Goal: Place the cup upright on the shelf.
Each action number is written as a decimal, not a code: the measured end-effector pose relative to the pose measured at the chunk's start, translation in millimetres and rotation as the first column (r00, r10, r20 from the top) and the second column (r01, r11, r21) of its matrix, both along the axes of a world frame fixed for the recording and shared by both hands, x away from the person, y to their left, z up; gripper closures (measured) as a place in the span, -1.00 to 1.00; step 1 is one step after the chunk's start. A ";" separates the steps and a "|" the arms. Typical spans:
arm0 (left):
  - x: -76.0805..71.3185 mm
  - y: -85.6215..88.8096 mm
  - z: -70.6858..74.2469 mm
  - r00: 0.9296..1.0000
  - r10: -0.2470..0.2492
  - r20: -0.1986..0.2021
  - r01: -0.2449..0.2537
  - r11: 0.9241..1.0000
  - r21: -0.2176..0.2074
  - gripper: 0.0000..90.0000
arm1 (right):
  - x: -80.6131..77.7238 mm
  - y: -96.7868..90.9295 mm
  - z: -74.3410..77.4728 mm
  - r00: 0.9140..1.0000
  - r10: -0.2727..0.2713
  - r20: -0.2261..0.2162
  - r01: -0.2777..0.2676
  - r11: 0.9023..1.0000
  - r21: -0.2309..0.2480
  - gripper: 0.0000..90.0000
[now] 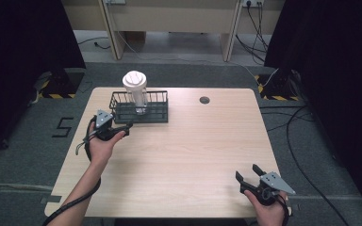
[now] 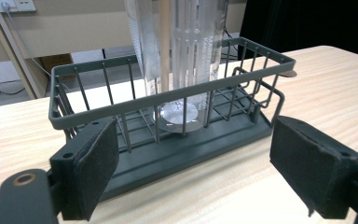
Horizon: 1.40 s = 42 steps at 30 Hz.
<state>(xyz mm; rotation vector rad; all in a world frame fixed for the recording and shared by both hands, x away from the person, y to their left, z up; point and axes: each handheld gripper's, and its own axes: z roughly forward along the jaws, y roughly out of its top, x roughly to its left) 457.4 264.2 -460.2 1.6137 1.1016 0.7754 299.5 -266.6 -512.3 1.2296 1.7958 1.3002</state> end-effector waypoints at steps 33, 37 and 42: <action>-63.7 14.9 -17.3 1.000 -0.015 -0.006 0.015 1.000 -0.013 -0.66 | -0.2 1.1 0.0 1.000 0.001 -0.002 -0.001 1.000 -0.006 -0.46; -71.5 18.0 -17.6 1.000 -0.020 -0.007 0.020 1.000 -0.016 -0.66 | -0.3 1.3 -0.1 1.000 0.000 -0.001 0.000 1.000 -0.006 -0.47; -81.7 21.9 -19.0 1.000 -0.026 -0.006 0.026 0.999 -0.019 -0.66 | -0.3 1.2 0.0 1.000 0.000 -0.001 0.000 1.000 -0.006 -0.47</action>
